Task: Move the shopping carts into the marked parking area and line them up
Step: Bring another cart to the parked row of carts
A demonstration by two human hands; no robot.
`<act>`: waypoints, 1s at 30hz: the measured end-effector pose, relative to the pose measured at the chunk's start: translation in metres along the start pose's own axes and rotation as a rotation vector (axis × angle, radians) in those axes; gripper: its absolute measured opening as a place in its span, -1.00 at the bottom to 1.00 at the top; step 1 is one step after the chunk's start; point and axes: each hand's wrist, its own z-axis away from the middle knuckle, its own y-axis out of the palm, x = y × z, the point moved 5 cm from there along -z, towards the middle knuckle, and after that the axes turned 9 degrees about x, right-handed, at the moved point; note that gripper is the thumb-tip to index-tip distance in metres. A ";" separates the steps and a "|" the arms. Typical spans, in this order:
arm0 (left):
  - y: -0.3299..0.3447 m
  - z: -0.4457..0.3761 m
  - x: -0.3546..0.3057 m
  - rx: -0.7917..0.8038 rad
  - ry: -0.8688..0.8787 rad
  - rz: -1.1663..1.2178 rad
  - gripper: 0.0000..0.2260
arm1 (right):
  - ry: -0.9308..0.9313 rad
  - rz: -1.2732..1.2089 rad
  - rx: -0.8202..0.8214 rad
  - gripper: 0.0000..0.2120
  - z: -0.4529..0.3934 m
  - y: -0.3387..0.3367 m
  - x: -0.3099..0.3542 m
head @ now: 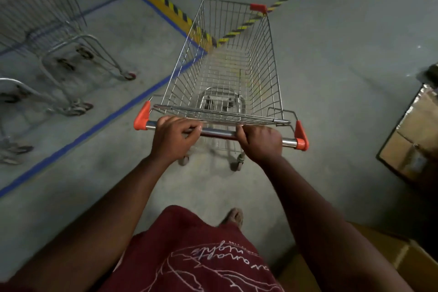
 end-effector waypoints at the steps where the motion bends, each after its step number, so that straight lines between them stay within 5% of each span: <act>1: 0.003 -0.017 0.001 -0.004 -0.016 -0.006 -0.81 | -0.018 0.009 -0.025 -0.51 -0.020 -0.006 -0.007; 13: 0.016 -0.239 0.048 -0.217 -0.183 -0.111 -0.85 | -0.145 0.085 -0.085 -0.37 -0.283 -0.056 -0.047; 30: -0.015 -0.531 0.174 -0.235 -0.388 -0.147 -0.83 | -0.410 0.125 -0.207 -0.44 -0.657 -0.134 -0.020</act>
